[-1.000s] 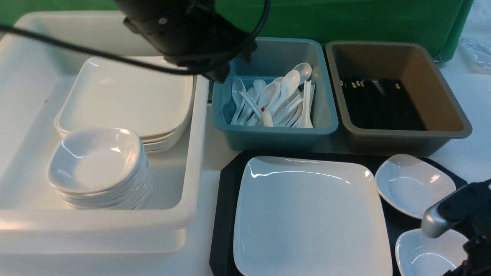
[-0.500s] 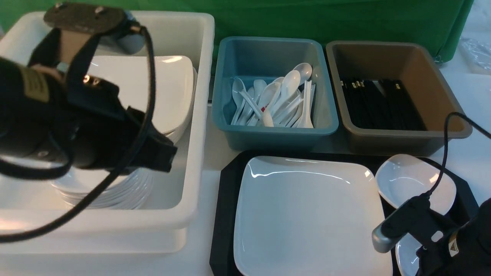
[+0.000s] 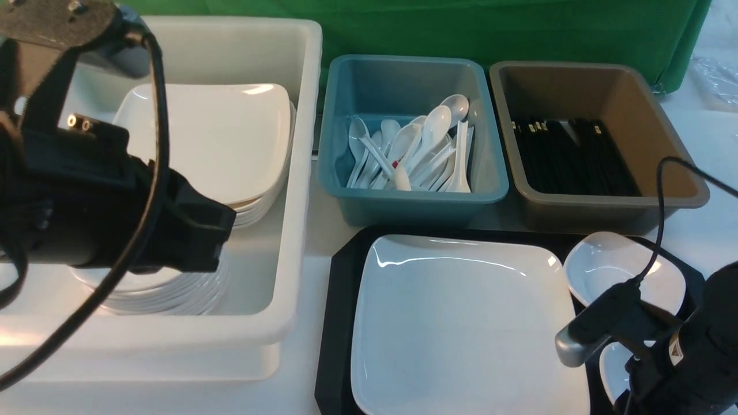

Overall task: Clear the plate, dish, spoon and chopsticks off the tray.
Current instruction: Use the right arm to grab a small plate from the dinner plate, then use the right arm to put the small plate into the large storage box on the left

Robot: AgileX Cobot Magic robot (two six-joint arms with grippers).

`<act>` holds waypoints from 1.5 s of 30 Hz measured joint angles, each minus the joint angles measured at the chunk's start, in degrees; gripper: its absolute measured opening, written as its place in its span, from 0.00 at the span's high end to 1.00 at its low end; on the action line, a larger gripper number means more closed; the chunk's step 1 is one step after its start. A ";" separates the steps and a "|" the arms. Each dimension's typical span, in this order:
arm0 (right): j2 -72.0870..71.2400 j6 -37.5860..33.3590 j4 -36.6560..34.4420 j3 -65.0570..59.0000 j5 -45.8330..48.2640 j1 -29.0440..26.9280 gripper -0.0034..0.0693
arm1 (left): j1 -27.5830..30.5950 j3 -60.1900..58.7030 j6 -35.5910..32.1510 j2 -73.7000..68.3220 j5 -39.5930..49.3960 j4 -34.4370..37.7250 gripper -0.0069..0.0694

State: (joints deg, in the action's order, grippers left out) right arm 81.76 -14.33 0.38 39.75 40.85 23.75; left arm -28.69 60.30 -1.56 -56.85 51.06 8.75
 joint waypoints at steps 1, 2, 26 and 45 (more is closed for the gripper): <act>-1.15 0.33 0.00 1.01 1.47 0.00 0.71 | 0.00 0.00 0.00 0.00 0.00 0.00 0.89; -2.55 0.68 -0.05 2.06 2.92 0.00 0.76 | 0.00 0.00 0.00 0.00 0.00 0.00 0.89; -6.06 -6.13 -16.21 39.10 12.29 8.23 0.87 | 7.56 0.00 13.32 0.67 -0.27 -18.68 0.89; 37.46 -10.19 -12.38 87.62 4.74 31.83 0.87 | 35.46 0.00 -2.83 12.01 5.00 4.75 0.89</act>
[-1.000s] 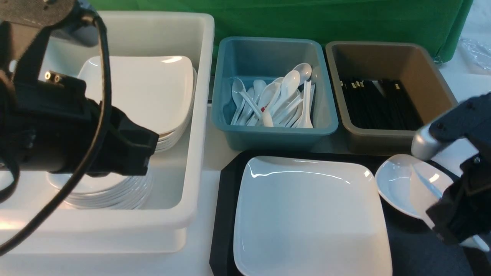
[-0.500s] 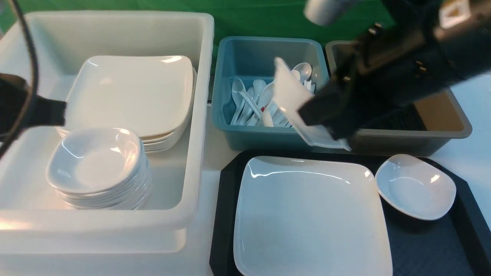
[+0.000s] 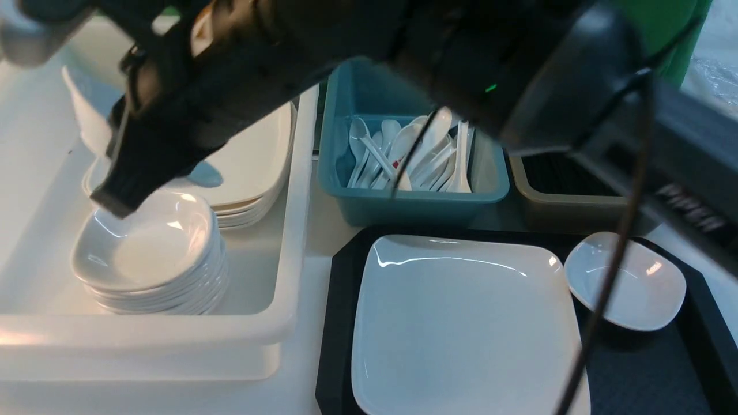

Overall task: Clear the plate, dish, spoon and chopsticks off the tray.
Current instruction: Use the right arm to put the small plate into the large storage box on the left

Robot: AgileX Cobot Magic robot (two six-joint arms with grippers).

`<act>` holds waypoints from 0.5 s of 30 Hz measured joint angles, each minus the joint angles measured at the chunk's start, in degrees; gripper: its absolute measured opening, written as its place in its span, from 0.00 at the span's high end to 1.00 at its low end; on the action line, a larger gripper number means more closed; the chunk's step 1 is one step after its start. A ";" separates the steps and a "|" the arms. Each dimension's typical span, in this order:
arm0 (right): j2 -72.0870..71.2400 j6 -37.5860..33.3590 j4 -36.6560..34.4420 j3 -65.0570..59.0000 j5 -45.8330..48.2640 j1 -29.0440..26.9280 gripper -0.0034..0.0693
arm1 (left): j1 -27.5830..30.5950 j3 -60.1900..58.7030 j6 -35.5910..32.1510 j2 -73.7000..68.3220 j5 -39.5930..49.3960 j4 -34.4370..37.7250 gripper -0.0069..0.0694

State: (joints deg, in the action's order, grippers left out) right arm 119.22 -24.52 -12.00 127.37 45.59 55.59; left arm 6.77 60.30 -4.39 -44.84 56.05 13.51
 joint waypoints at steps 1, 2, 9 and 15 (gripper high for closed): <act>2.63 -0.41 1.18 0.50 -1.90 0.70 0.87 | 0.16 0.00 -0.39 0.46 0.69 -0.41 0.89; 2.89 -0.47 1.25 0.55 -2.10 0.77 0.87 | 0.16 0.00 -0.45 0.48 0.94 -0.46 0.89; 8.70 -1.86 2.09 0.95 -6.67 1.74 0.85 | 0.27 0.00 -0.14 0.59 3.55 -4.03 0.89; 9.99 -1.84 2.30 0.95 -3.77 1.79 0.52 | 0.37 0.00 -0.08 0.59 3.84 -4.26 0.89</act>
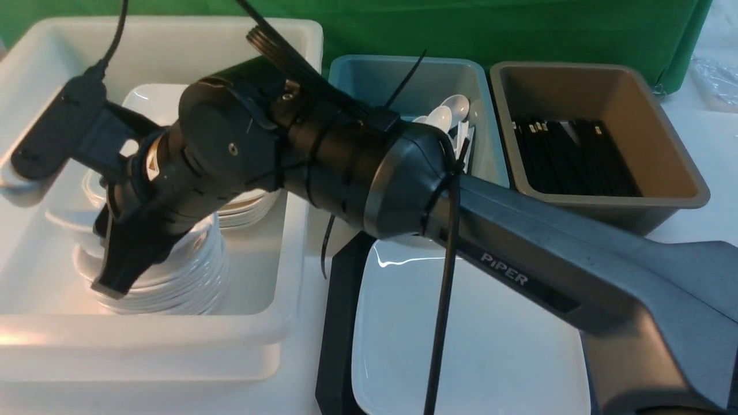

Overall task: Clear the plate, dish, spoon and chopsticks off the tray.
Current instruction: Use the right arm to put the small plate into the large storage box on the left, then use the right arm to grab a small plate from the dinner plate

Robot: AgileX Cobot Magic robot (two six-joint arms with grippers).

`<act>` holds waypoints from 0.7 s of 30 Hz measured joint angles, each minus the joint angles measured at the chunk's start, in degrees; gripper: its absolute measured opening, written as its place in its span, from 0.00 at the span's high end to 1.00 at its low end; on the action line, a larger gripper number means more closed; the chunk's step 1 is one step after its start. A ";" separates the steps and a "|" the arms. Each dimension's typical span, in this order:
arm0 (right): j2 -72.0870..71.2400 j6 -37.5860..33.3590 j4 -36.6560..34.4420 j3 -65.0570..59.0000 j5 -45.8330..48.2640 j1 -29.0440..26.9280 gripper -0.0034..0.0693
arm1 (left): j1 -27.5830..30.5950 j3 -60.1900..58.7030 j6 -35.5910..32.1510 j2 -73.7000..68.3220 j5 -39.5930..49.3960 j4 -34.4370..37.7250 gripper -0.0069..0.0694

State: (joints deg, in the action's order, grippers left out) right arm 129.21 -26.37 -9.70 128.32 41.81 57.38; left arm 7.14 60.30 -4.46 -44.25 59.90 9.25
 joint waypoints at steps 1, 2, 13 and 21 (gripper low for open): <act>0.00 0.19 0.02 0.04 0.70 0.00 0.46 | 0.00 0.00 0.06 0.00 0.00 0.00 0.89; -0.13 1.11 0.15 0.11 2.13 0.00 0.38 | 0.00 0.00 0.07 0.00 0.00 -0.05 0.89; -10.89 11.04 7.70 0.11 14.98 0.00 0.24 | 0.25 0.00 -0.38 0.00 -0.01 1.44 0.89; -24.06 20.02 28.11 -4.74 25.04 -5.87 0.85 | 0.25 0.00 -11.88 -0.34 -0.81 17.60 0.89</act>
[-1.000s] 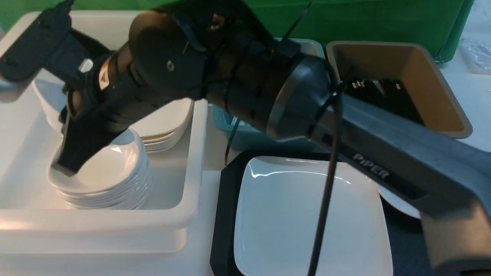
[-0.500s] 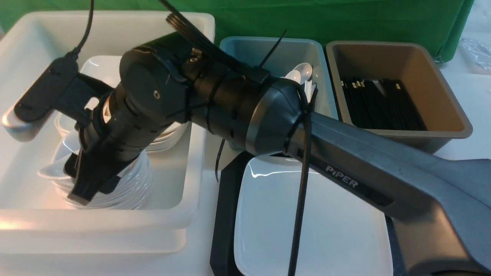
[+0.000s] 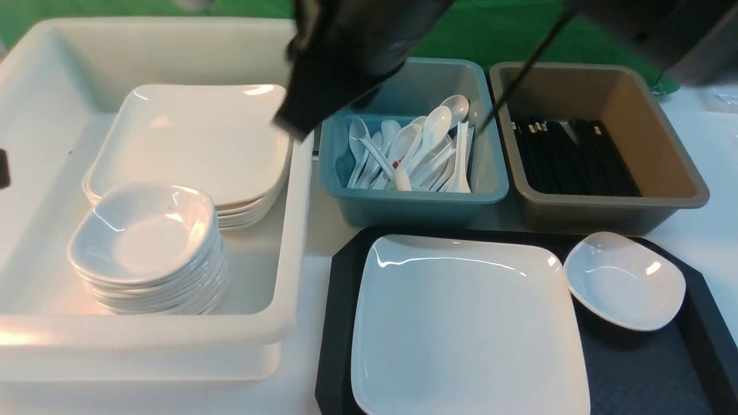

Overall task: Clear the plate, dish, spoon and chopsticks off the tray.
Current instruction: Use the right arm to grab a small plate from the dinner plate

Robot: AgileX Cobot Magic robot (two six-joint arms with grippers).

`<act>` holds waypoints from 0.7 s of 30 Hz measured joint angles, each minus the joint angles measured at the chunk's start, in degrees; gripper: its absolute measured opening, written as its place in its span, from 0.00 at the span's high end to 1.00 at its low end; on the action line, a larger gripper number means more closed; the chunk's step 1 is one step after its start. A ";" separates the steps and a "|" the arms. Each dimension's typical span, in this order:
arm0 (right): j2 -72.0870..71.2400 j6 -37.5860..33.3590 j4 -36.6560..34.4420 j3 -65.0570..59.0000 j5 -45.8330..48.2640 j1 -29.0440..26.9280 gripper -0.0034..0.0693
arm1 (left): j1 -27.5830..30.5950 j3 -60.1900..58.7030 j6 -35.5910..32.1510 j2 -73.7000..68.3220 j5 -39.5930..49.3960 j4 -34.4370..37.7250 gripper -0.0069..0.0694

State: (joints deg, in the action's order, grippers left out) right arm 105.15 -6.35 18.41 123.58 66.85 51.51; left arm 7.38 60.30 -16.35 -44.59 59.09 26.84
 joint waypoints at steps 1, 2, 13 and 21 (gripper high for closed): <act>-1.74 0.48 -0.32 -1.74 0.00 -2.13 0.87 | 0.00 0.00 -1.25 -0.20 0.00 2.22 0.89; -3.52 0.86 -1.14 -3.76 0.00 -3.96 0.89 | 0.00 0.00 -2.91 -0.40 0.05 4.20 0.89; -19.86 4.56 -4.32 -42.14 -0.88 -30.37 0.63 | -4.21 0.00 -8.42 -5.25 1.11 10.29 0.89; -18.18 5.11 -7.36 -66.34 -20.82 -36.19 0.17 | -24.76 0.00 -6.43 -17.94 -8.35 6.93 0.89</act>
State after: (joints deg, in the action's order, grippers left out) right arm 86.97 -1.24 11.05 57.24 46.03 15.32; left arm -17.38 60.30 -22.78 -62.54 50.74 33.78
